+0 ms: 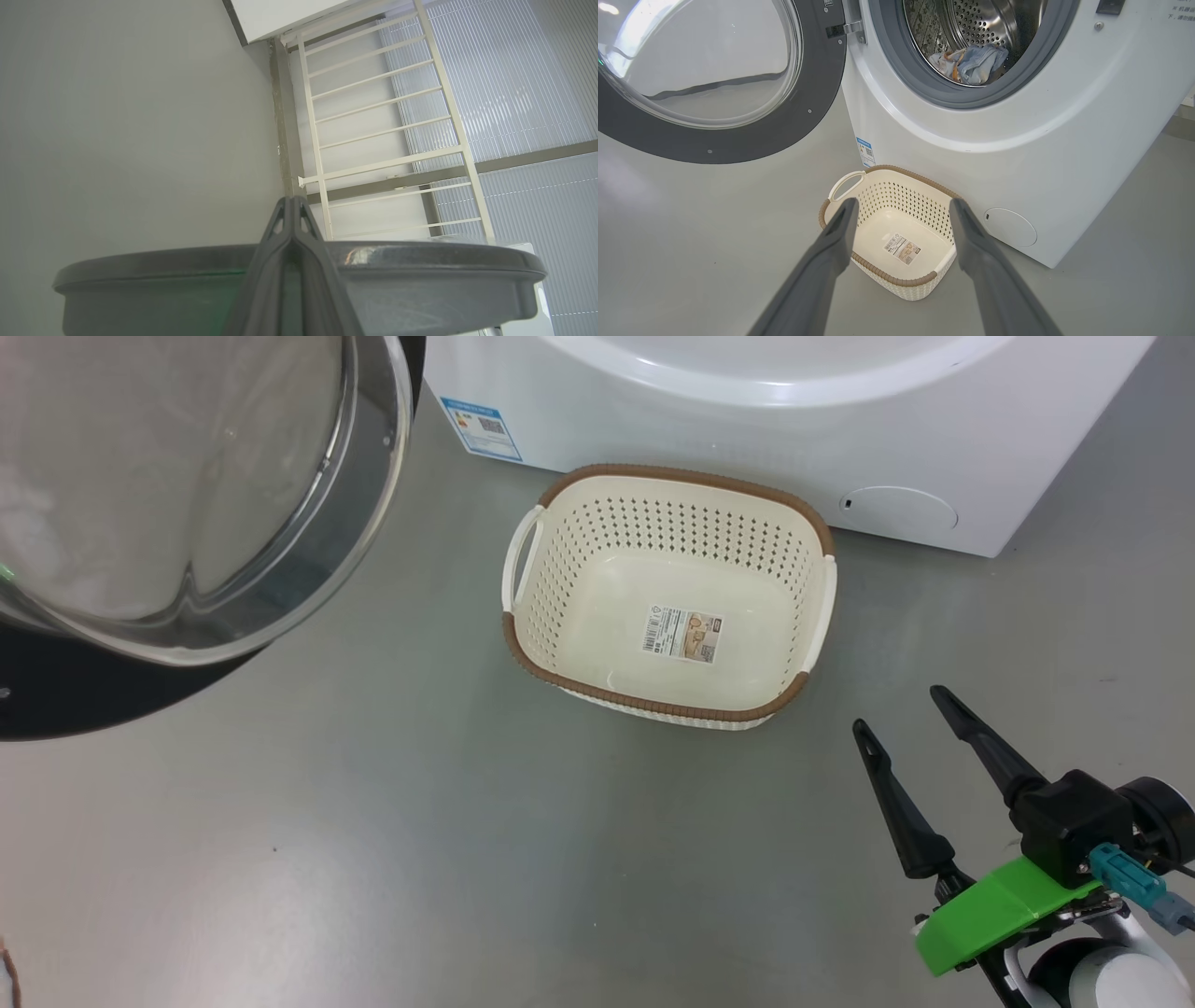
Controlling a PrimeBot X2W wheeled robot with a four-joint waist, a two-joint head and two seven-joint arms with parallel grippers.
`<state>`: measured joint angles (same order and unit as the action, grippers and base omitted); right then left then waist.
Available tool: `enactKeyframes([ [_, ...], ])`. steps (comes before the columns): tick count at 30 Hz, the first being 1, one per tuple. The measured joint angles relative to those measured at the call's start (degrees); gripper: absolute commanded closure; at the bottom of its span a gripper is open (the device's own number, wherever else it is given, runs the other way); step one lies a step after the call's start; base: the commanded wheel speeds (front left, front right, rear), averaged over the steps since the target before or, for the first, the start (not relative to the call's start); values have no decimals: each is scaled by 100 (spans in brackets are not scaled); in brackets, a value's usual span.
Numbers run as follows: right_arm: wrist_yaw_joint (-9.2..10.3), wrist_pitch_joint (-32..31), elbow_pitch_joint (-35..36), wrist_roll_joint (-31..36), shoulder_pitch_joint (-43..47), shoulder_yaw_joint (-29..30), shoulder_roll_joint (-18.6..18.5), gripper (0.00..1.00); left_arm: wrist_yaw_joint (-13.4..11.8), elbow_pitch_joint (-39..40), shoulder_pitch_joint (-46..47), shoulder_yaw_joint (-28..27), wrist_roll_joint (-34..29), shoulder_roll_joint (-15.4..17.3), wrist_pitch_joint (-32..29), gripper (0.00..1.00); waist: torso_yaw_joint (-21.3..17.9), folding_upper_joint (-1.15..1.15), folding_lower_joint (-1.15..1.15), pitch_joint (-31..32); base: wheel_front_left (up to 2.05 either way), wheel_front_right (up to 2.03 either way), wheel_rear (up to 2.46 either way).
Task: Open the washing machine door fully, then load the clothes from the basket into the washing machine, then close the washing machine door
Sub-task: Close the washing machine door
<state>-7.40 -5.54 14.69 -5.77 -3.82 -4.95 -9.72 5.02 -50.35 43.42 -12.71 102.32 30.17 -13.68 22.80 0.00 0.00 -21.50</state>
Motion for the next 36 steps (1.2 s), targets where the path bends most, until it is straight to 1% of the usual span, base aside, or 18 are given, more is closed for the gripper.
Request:
enactKeyframes([
  [7,0,1,1,0,-2,10,1,0,80,-98,66,59,-37,5,-276,100,33,0,0,-17,0,0,0],
  [13,0,2,-1,-1,-4,18,3,0,97,-36,43,58,38,32,-801,100,89,0,0,-10,0,0,0],
  [14,0,2,-1,-1,-4,18,3,0,97,-36,43,58,38,32,-801,100,89,0,0,-10,0,0,0],
  [15,0,2,-1,-1,-4,19,3,0,134,-2,27,52,70,35,-893,100,98,0,0,-8,0,0,0],
  [16,0,2,-1,-1,-4,22,3,0,136,69,15,42,118,36,-1068,100,116,0,0,-8,0,0,0],
  [22,0,2,-1,-1,-8,48,9,0,181,383,-192,5,225,15,-1522,100,170,0,0,9,0,0,0],
  [26,0,7,-4,-1,-8,96,24,0,180,691,-385,-69,401,-70,-1852,100,207,0,0,55,0,0,0],
  [30,0,10,-5,-1,-7,149,62,0,182,1137,-631,-81,432,-170,-2148,100,244,0,0,112,0,0,0],
  [36,0,69,-20,-3,-5,160,99,0,186,1855,-964,-63,415,-383,-2365,100,298,0,0,179,0,0,0],
])
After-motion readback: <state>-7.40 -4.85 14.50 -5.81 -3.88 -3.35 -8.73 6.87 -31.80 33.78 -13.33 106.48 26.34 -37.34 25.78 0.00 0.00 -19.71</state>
